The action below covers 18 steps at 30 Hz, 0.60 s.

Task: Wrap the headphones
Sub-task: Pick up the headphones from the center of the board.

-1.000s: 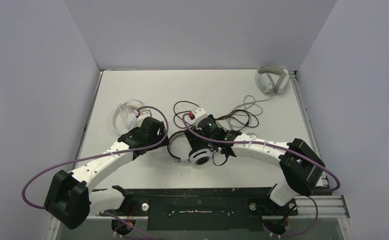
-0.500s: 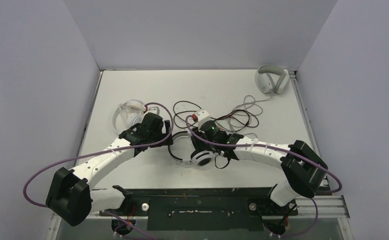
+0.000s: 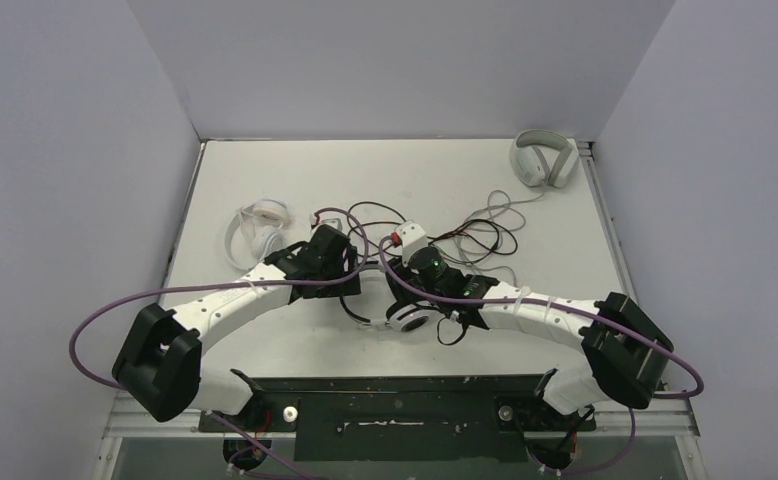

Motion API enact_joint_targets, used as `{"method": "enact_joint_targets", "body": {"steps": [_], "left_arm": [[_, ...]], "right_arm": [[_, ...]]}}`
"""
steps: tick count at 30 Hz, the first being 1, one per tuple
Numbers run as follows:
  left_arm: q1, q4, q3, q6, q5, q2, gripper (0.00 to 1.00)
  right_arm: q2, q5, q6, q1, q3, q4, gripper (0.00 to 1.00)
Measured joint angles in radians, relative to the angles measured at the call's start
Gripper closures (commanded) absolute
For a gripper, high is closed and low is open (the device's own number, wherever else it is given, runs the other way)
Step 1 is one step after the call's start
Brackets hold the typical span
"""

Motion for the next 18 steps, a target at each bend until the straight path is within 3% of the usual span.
{"method": "enact_joint_targets", "body": {"steps": [3,12,16,18], "left_arm": [[-0.014,-0.001,0.000,-0.017,0.000,0.024,0.41],[-0.024,0.003,0.000,-0.027,-0.017,0.092,0.46],[-0.033,0.003,0.000,-0.035,-0.032,0.130,0.61],[-0.037,0.003,0.000,-0.040,-0.039,0.138,0.76]], "right_arm": [[-0.010,0.000,-0.007,0.000,-0.003,0.008,0.57],[-0.011,-0.001,-0.019,0.002,-0.003,0.009,0.56],[-0.011,-0.003,-0.019,0.007,-0.003,0.009,0.57],[-0.013,-0.003,-0.019,0.007,-0.003,0.009,0.55]]}}
